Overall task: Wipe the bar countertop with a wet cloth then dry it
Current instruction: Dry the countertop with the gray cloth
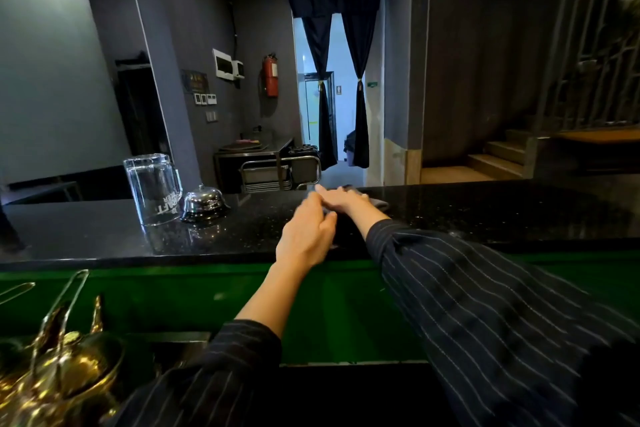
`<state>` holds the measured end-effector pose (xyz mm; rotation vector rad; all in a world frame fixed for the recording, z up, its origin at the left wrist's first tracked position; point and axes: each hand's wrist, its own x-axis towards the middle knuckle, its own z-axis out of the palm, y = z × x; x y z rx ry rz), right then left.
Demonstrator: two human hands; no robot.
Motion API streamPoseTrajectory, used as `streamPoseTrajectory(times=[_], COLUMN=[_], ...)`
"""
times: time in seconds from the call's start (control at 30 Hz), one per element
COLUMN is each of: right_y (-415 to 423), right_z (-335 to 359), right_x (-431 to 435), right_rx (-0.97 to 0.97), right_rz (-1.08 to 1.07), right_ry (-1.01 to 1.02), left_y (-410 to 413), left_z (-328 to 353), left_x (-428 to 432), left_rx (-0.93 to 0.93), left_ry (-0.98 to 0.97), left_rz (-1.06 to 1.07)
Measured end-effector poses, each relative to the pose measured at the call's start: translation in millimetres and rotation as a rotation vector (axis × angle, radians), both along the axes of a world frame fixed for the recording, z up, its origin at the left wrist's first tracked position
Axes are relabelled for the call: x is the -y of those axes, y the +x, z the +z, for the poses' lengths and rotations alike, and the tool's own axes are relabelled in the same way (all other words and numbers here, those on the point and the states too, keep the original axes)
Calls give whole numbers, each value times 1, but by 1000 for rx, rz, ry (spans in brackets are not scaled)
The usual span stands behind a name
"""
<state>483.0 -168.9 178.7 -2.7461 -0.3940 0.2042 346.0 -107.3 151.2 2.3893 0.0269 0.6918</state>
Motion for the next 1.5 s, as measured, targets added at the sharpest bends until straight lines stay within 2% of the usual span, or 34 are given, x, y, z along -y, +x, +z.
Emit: streamPoseTrajectory(times=[0.1, 0.2, 0.23, 0.3, 0.37, 0.4, 0.47, 0.57, 0.63, 0.73, 0.83, 0.93, 1.03, 1.13, 1.23, 1.4, 1.5], right_y=[-15, -57, -64, -66, -64, -61, -60, -56, -56, -61, -61, -51, -49, -51, -49, -52, -57], right_z=[18, 48, 49, 35, 12, 1, -10, -16, -16, -17, -15, -13, -14, -19, -21, -21, -16], right_x=[8, 57, 80, 120, 160, 175, 189, 187, 188, 193, 197, 200, 198, 192, 190, 191, 196], right_rx=[-178, -273, -216, -30, 104, 101, 146, 238, 272, 304, 297, 209, 143, 164, 199, 255, 279], right_rz=[112, 154, 137, 58, 20, -13, -19, -14, -91, -251, -256, -225, -155, -91, -66, -18, 54], right_ry=[139, 320, 325, 252, 22, -28, -54, -4, 75, 148, 224, 258, 156, 32, -36, -21, 91], left_y=[5, 4, 4, 10, 21, 30, 49, 79, 92, 93, 67, 31, 9, 16, 41, 32, 7], left_z=[3, 9, 9, 9, 15, 18, 24, 24, 23, 23, 21, 17, 17, 20, 22, 15, 9], left_x=[-4, -4, -5, -3, 8, 17, 34, 59, 82, 123, 150, 131, 81, 37, 32, 123, 137], left_rx=[102, 95, 54, -152, -378, -446, -511, -546, -562, -517, -425, -394, -421, -546, -649, -428, -328], left_ry=[-218, -237, -169, 188, 497, 558, 555, 568, 627, 685, 694, 680, 659, 504, 560, 687, 650], left_rz=[86, 70, 53, 35, 24, 29, 34, 16, 37, -16, -167, -235, -167, 18, 114, -72, -99])
